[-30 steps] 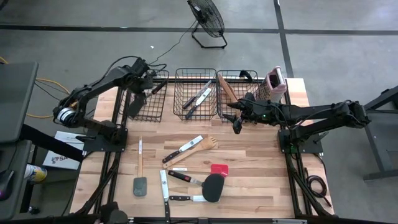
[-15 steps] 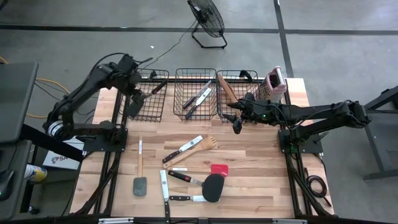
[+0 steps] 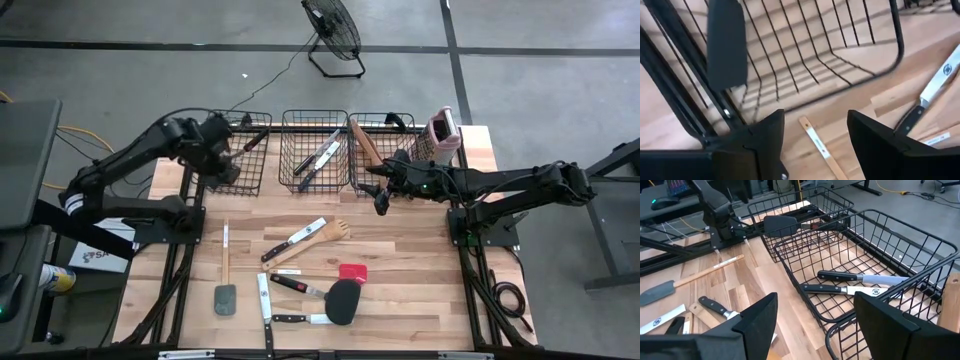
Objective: Pick & Place Kitchen Items
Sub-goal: Put the gray spatula into the left black wire basket
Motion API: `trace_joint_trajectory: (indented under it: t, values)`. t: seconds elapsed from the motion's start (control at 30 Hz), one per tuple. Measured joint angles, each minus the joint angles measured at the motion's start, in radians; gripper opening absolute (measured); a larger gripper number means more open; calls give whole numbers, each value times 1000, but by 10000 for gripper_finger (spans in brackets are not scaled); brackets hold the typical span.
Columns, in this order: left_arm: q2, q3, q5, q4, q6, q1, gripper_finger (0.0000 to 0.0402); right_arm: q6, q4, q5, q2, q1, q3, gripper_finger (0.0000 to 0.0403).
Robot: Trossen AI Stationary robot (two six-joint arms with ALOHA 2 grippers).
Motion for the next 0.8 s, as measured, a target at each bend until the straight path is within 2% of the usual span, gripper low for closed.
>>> trace_joint_trajectory:
  t: [0.3,0.43,0.63,0.8]
  values:
    - [2,0,-103,-21,-380,-395,213,-10,-39,-77,0,0,0,254]
    - [2,-11,-158,-12,-555,-585,213,-77,-80,-119,0,11,-2,254]
    - [2,-98,-214,-6,-806,-800,213,-140,-80,-136,0,43,-43,254]
    - [2,-214,-199,88,-952,-923,213,-152,-29,-203,0,69,-106,254]
